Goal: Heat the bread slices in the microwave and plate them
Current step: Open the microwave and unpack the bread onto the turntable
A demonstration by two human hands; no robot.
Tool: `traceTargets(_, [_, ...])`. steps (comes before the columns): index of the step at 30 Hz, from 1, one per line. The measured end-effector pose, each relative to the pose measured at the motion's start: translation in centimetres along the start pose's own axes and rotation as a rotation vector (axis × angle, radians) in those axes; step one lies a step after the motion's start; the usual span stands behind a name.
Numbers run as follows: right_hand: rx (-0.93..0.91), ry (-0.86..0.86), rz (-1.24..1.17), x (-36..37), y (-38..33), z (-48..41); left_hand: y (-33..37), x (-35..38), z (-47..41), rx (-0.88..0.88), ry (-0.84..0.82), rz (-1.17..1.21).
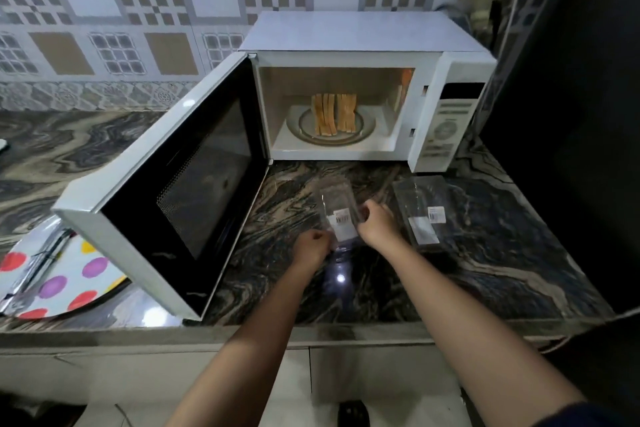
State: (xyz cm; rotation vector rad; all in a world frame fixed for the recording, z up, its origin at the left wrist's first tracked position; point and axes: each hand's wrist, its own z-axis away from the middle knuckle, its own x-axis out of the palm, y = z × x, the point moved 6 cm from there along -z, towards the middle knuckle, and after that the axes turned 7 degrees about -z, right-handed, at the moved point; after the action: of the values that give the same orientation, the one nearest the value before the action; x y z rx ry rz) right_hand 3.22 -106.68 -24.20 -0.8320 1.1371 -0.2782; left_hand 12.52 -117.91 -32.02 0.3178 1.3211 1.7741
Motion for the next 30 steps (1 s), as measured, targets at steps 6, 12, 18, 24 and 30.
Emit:
traceTargets(6, [0.192,-0.002,-0.153,0.7,2.1,0.5,0.6,-0.6,1.9,-0.124,-0.008,0.182])
traceTargets(12, [0.385,-0.078,-0.402,1.8,3.9,0.3,0.6,-0.7,1.8,-0.149,-0.036,0.208])
traceTargets(18, [0.430,-0.090,-0.511,2.2,4.3,1.2,0.2,-1.2,2.0,-0.128,0.009,0.172])
traceTargets(24, [0.351,-0.027,-0.355,2.1,4.5,1.8,0.4,-1.8,2.8,-0.054,0.144,-0.019])
traceTargets(30, [0.227,-0.140,-0.003,0.0,2.7,2.6,3.3,-2.5,5.4,0.073,0.220,-0.319])
